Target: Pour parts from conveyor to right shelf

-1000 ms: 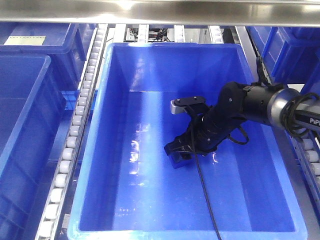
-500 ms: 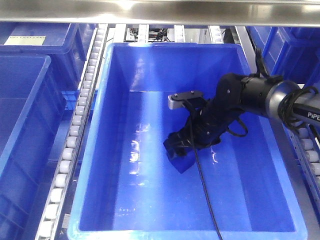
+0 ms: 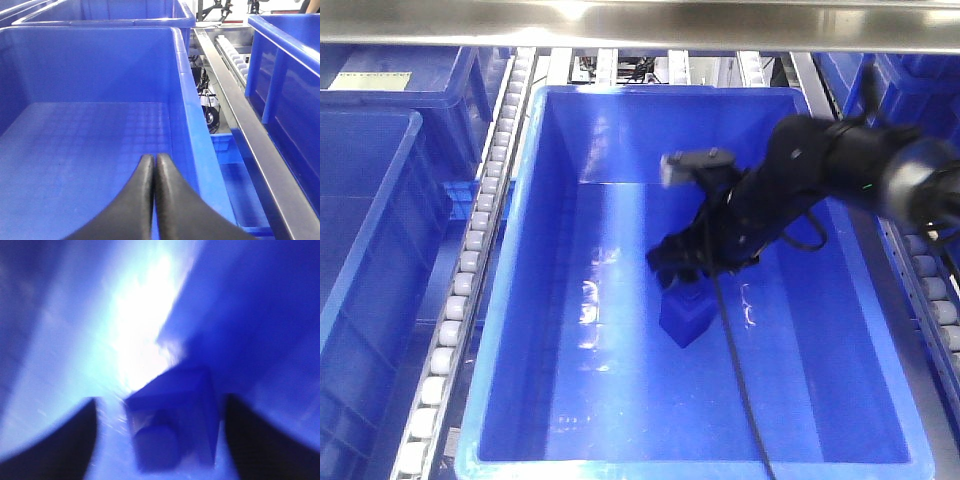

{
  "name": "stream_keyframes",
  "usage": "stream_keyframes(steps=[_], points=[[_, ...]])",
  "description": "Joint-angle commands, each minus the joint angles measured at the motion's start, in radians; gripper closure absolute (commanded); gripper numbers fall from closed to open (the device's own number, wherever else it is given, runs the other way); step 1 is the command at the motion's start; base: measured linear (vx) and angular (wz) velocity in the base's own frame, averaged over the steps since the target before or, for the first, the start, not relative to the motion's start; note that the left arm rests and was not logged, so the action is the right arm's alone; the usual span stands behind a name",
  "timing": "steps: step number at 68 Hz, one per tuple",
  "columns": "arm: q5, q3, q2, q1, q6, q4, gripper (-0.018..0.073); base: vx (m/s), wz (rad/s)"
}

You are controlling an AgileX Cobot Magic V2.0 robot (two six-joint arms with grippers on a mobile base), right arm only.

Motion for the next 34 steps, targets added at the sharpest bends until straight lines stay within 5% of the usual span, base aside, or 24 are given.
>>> stream_keyframes(steps=[1, 8, 34], points=[[-0.044, -0.026, -0.087, 0.000, 0.017, -0.008, 0.0368, 0.00, 0.00], [-0.052, -0.026, -0.130, 0.000, 0.006, -0.014, 0.0576, 0.00, 0.00], [-0.100, 0.087, -0.282, 0.000, -0.008, -0.026, 0.0570, 0.00, 0.00]])
